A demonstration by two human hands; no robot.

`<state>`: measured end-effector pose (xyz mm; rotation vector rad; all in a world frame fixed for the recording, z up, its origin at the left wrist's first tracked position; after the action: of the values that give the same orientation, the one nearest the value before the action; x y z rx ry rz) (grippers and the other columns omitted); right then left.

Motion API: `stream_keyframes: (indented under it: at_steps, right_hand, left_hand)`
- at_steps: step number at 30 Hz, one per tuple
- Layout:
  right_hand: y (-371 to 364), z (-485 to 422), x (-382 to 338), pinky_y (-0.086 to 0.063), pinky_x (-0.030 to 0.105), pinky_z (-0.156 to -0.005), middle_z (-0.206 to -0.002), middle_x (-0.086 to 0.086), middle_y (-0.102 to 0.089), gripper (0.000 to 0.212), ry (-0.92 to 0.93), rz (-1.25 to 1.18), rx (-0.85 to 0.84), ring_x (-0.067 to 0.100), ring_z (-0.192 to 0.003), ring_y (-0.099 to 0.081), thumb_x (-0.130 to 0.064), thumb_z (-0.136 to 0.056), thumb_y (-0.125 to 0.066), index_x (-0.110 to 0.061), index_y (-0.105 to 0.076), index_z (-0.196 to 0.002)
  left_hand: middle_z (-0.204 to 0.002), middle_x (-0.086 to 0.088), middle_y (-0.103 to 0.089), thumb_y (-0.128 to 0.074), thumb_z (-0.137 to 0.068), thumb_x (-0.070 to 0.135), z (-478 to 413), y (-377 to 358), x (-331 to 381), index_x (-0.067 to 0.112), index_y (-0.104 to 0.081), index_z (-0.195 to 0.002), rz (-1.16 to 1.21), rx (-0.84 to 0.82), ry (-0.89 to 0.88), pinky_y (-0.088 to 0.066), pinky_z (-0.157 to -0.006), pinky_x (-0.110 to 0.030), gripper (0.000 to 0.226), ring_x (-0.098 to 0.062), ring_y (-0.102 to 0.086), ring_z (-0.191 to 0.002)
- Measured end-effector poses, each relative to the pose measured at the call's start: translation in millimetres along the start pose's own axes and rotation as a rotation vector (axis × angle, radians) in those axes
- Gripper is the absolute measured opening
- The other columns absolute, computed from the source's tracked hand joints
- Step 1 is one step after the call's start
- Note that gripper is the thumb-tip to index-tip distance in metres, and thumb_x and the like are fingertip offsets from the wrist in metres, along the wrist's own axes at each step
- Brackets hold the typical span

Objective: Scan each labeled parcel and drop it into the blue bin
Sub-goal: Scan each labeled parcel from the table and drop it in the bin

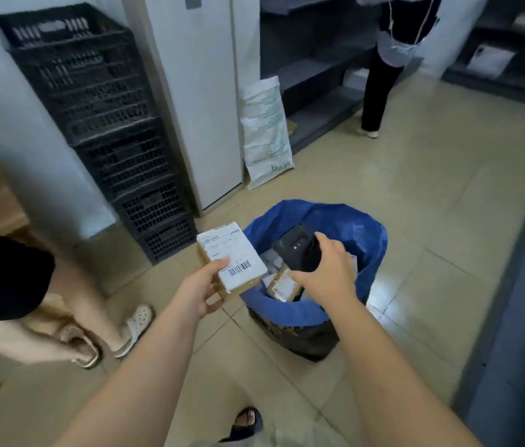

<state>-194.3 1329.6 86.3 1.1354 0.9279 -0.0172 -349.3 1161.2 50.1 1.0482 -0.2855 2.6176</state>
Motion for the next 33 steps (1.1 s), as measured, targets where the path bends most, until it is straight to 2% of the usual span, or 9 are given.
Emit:
stream_keyframes:
  at_steps: [4, 7, 9, 12, 14, 19, 25, 29, 33]
  right_hand:
    - [7.7, -55.4, 19.1, -0.038, 0.05, -0.106, -0.149, -0.001, -0.037, 0.094, -0.132, 0.025, 0.066, 0.026, -0.136, -0.036, -0.044, -0.074, -0.08, -0.029, -0.029, -0.152]
    - [9.9, -89.5, 40.4, -0.038, 0.049, -0.107, -0.15, -0.001, -0.037, 0.096, -0.205, 0.02, 0.078, 0.025, -0.138, -0.035, -0.043, -0.073, -0.081, -0.028, -0.03, -0.153]
    - [7.3, -114.1, 55.9, -0.038, 0.05, -0.108, -0.149, -0.001, -0.038, 0.096, -0.229, 0.009, 0.063, 0.024, -0.138, -0.034, -0.042, -0.072, -0.083, -0.028, -0.031, -0.152]
    - [-4.7, -153.0, 82.6, -0.037, 0.047, -0.109, -0.147, -0.002, -0.042, 0.094, -0.246, -0.019, 0.023, 0.023, -0.136, -0.037, -0.041, -0.07, -0.084, -0.028, -0.036, -0.15]
    - [-14.6, -178.6, 99.8, -0.037, 0.044, -0.109, -0.147, -0.002, -0.042, 0.094, -0.275, -0.007, -0.024, 0.024, -0.134, -0.039, -0.04, -0.071, -0.084, -0.027, -0.036, -0.15]
    - [-44.5, -237.4, 131.0, -0.037, 0.046, -0.106, -0.145, -0.002, -0.042, 0.09, -0.388, -0.025, -0.086, 0.027, -0.131, -0.039, -0.04, -0.071, -0.083, -0.028, -0.037, -0.148]
    - [-92.6, -281.5, 170.1, -0.037, 0.045, -0.109, -0.144, 0.003, -0.043, 0.091, -0.477, -0.073, -0.167, 0.027, -0.133, -0.039, -0.037, -0.072, -0.084, -0.024, -0.037, -0.148]
    - [-125.6, -307.2, 203.4, -0.031, 0.042, -0.113, -0.149, 0.003, -0.039, 0.094, -0.553, -0.124, -0.18, 0.026, -0.138, -0.033, -0.035, -0.074, -0.085, -0.022, -0.034, -0.152]
    - [-158.4, -323.1, 222.9, -0.035, 0.047, -0.113, -0.145, 0.004, -0.041, 0.096, -0.594, -0.126, -0.174, 0.028, -0.136, -0.037, -0.035, -0.071, -0.086, -0.022, -0.035, -0.151]
  left_hand:
    - [-0.089, 0.007, -0.071, -0.074, -0.085, 0.032, -62.9, -45.8, 30.0, 0.021, -0.062, -0.121, -0.055, -0.022, 0.03, -0.049, -0.072, -0.032, 0.039, -0.01, -0.064, -0.084]
    - [-0.072, 0.006, -0.072, -0.07, -0.091, 0.025, -99.0, -82.3, 33.3, 0.014, -0.06, -0.119, -0.064, -0.042, 0.082, -0.051, -0.046, -0.024, 0.031, -0.006, -0.069, -0.058]
    - [-0.069, 0.004, -0.072, -0.067, -0.093, 0.02, -121.0, -105.2, 32.9, 0.013, -0.06, -0.116, -0.087, -0.045, 0.111, -0.047, -0.038, -0.02, 0.024, -0.006, -0.066, -0.048]
    - [-0.094, 0.0, -0.075, -0.075, -0.085, 0.025, -162.3, -133.2, 28.6, 0.018, -0.059, -0.123, -0.083, -0.004, 0.15, -0.053, -0.053, -0.027, 0.041, -0.014, -0.071, -0.078]
    - [-0.1, 0.0, -0.077, -0.08, -0.08, 0.027, -187.1, -148.9, 21.6, 0.02, -0.06, -0.124, -0.077, 0.028, 0.172, -0.055, -0.061, -0.031, 0.049, -0.017, -0.071, -0.092]
    - [-0.096, 0.001, -0.077, -0.079, -0.082, 0.023, -232.1, -181.6, 12.3, 0.02, -0.065, -0.118, -0.108, 0.059, 0.228, -0.053, -0.06, -0.031, 0.039, -0.015, -0.072, -0.086]
    - [-0.118, -0.003, -0.07, -0.083, -0.079, 0.016, -301.2, -207.2, -1.2, 0.019, -0.05, -0.136, -0.217, 0.105, 0.228, -0.055, -0.048, -0.025, 0.066, -0.013, -0.073, -0.083]
    - [-0.122, -0.003, -0.068, -0.082, -0.078, 0.01, -356.5, -233.0, -19.3, 0.023, -0.047, -0.142, -0.269, 0.09, 0.22, -0.055, -0.058, -0.026, 0.074, -0.017, -0.071, -0.093]
    - [-0.129, 0.001, -0.063, -0.082, -0.08, 0.013, -405.1, -247.6, -42.3, 0.023, -0.049, -0.142, -0.345, 0.071, 0.224, -0.054, -0.073, -0.03, 0.071, -0.015, -0.066, -0.101]
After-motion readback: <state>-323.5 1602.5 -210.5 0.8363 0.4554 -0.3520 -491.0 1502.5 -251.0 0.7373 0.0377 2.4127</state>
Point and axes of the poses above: each hand's wrist, its own z-axis away from the middle knuckle, its own y-axis out of the back of the hand, x = y × z, the point moved 1 cm from there along -z, towards the middle knuckle
